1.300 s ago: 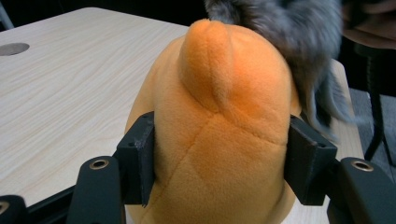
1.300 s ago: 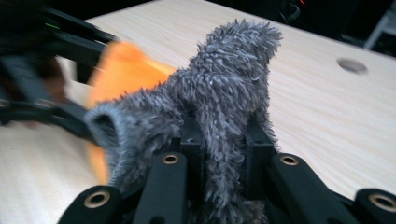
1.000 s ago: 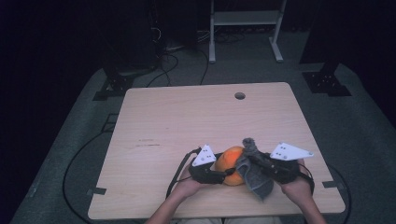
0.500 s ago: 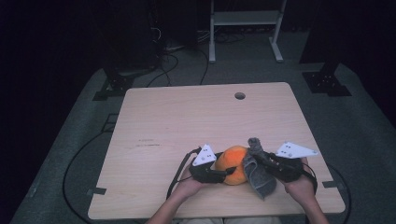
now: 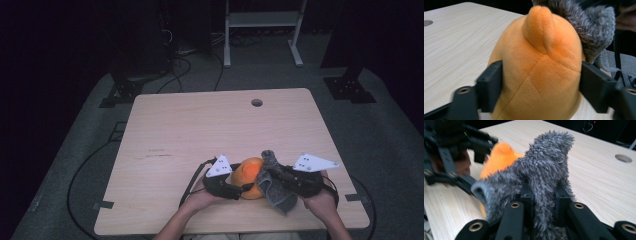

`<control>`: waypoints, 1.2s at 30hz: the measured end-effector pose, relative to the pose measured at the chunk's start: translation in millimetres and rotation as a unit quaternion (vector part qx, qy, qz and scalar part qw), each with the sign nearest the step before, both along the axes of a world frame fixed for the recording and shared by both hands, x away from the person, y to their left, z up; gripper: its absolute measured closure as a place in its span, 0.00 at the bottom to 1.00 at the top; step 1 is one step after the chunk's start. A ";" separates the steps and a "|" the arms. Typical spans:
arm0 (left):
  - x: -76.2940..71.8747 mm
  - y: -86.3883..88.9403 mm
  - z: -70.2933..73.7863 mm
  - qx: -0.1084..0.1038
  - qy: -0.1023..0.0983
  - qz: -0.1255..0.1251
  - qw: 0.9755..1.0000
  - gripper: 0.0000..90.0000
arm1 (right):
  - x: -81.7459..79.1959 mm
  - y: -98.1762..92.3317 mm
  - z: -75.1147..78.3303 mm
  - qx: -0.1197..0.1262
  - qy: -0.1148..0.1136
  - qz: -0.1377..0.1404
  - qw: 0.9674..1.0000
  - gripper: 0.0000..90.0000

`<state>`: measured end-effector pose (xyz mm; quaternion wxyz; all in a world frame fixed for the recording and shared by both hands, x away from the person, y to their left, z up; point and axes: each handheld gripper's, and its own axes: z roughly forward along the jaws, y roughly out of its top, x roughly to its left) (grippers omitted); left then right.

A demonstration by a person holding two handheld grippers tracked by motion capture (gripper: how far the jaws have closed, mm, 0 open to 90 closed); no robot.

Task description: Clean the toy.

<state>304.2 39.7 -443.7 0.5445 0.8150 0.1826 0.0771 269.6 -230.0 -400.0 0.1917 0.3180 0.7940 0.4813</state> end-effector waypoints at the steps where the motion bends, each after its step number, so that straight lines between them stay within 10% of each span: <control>1: -0.9 -0.1 0.0 0.002 -0.004 -0.003 1.000 0.32 | -1.7 2.3 3.2 0.002 -0.003 0.003 1.000 0.82; 18: -11.2 -5.3 0.2 0.031 -0.041 -0.047 0.998 0.37 | 2.3 -8.6 5.4 0.013 0.009 0.002 1.000 0.82; 24: -5.4 -5.2 5.8 0.029 -0.014 -0.037 0.999 0.15 | 3.9 -10.8 -0.6 -0.001 0.029 0.021 0.999 0.82; 36: -22.3 -11.7 -1.0 0.056 -0.073 -0.084 0.992 0.36 | -8.6 21.5 23.1 -0.024 0.004 0.073 0.997 0.82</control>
